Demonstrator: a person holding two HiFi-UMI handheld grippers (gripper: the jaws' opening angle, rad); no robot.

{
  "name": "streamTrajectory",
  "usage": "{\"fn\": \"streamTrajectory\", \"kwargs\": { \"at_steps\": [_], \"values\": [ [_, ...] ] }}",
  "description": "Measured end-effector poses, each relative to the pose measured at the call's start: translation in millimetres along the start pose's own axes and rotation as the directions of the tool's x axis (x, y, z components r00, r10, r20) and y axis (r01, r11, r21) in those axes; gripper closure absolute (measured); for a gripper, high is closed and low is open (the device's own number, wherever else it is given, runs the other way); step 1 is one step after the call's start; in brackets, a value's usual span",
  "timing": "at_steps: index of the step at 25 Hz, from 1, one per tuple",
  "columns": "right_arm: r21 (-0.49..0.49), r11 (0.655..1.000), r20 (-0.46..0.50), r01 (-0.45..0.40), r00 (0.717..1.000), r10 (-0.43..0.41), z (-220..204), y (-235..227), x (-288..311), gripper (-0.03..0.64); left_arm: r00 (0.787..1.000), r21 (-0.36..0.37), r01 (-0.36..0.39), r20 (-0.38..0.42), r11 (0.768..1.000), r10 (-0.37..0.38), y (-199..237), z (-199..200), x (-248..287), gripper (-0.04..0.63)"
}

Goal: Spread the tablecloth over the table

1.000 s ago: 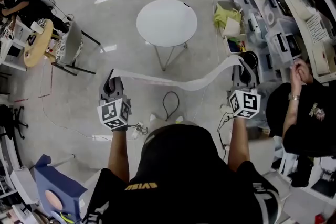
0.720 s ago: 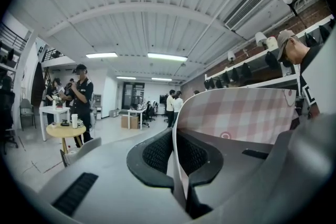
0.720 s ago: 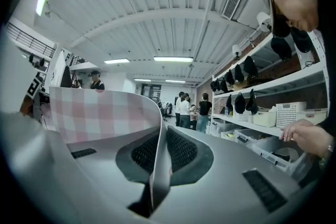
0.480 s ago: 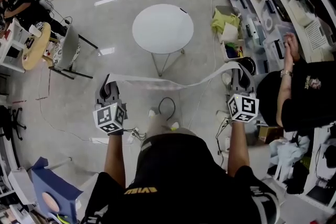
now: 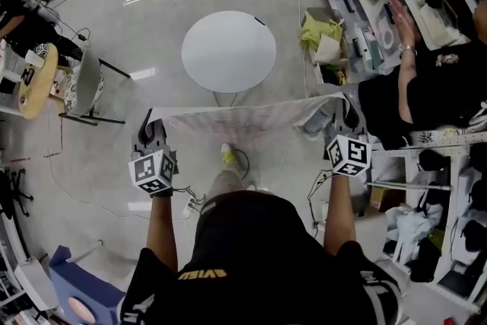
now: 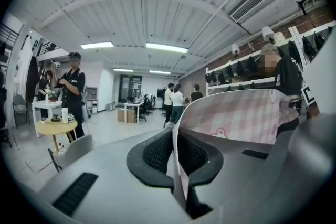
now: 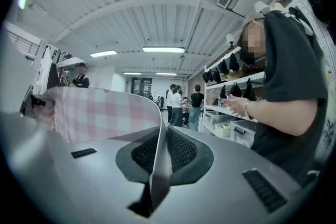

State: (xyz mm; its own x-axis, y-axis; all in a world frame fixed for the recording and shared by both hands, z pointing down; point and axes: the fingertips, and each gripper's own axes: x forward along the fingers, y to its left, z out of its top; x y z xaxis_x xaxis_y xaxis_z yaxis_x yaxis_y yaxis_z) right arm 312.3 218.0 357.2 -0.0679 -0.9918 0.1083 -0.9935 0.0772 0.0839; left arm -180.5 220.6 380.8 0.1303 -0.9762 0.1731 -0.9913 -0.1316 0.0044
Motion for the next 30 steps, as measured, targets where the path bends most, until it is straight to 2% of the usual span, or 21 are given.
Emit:
{"fn": "streamTrajectory", "kwargs": {
  "at_steps": [2,6,12,18,22,25,28,30],
  "values": [
    [0.039,0.999,-0.017,0.02,1.0,-0.019,0.8,4.7,19.6,0.602,1.0,-0.022,0.006,-0.021,1.0,-0.006,12.6,-3.0,23.0,0.575],
    [0.025,0.999,-0.039,0.041,0.998,-0.04,8.8,14.3,66.8,0.602,1.0,-0.071,0.009,-0.008,0.997,-0.01,35.0,8.0,67.8,0.575],
    [-0.015,0.998,-0.024,0.058,0.998,-0.058,25.6,15.4,128.2,0.603,0.999,-0.085,0.033,0.037,0.996,-0.03,51.5,36.1,129.4,0.575],
    [-0.008,0.999,-0.032,0.047,0.998,-0.047,26.8,25.6,184.1,0.603,0.999,-0.076,0.043,-0.008,0.996,-0.043,73.2,33.5,177.0,0.575],
    [-0.005,0.999,-0.041,0.043,0.998,-0.043,25.6,15.1,225.8,0.603,0.999,-0.063,0.032,-0.024,0.998,-0.033,70.4,38.1,215.3,0.575],
    [-0.015,1.0,-0.056,0.024,0.998,-0.024,21.1,2.6,272.1,0.603,0.999,-0.066,0.02,-0.04,0.998,-0.023,66.8,39.4,256.0,0.575],
    [-0.041,0.998,-0.077,-0.039,0.996,0.036,16.9,-9.6,337.9,0.603,0.998,-0.04,0.026,-0.06,0.999,-0.028,66.5,43.6,316.2,0.575],
    [-0.052,0.995,-0.092,-0.081,0.993,0.076,13.7,-16.5,382.9,0.603,0.998,-0.015,0.004,-0.067,1.0,-0.005,66.1,48.1,352.5,0.575]
  ]
}}
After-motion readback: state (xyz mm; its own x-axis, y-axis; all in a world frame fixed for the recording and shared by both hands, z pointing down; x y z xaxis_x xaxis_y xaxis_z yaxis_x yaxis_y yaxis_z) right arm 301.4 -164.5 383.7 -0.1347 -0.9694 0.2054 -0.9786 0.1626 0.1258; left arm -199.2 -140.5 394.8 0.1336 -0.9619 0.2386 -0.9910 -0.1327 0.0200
